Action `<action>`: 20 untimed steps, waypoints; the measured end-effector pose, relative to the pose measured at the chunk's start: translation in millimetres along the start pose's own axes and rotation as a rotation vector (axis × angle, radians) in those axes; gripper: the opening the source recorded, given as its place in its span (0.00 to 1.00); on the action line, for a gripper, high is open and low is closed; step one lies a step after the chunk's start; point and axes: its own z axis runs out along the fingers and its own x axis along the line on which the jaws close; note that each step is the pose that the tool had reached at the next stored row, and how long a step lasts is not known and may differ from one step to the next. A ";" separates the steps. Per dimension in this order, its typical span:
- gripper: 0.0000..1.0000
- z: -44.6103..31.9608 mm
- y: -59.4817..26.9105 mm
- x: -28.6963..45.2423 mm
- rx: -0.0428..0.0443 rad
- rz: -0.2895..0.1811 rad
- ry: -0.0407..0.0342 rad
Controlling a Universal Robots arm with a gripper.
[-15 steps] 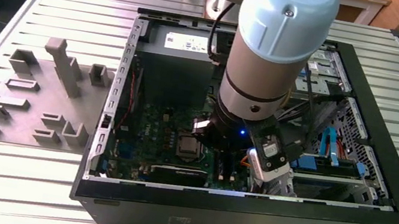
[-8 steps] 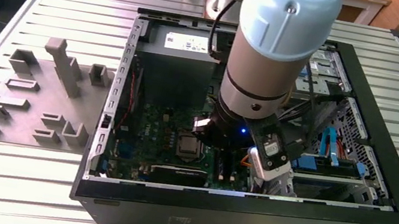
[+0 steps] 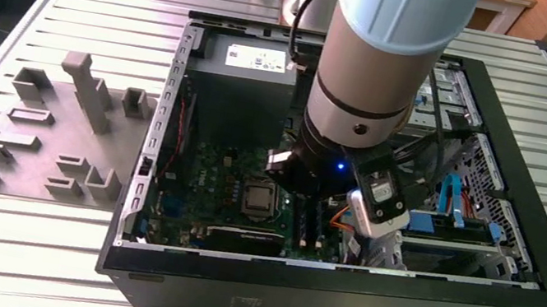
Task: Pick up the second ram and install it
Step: 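Press down the second ram until it locks into place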
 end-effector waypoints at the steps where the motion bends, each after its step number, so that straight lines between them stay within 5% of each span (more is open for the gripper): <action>1: 0.11 0.0 0.0 0.0 -0.0002 0.000 0.0000; 12: 0.11 1.4 26.3 1.6 -0.0003 0.000 0.0002; 20: 0.11 -6.8 27.4 1.4 -0.0005 0.000 0.0001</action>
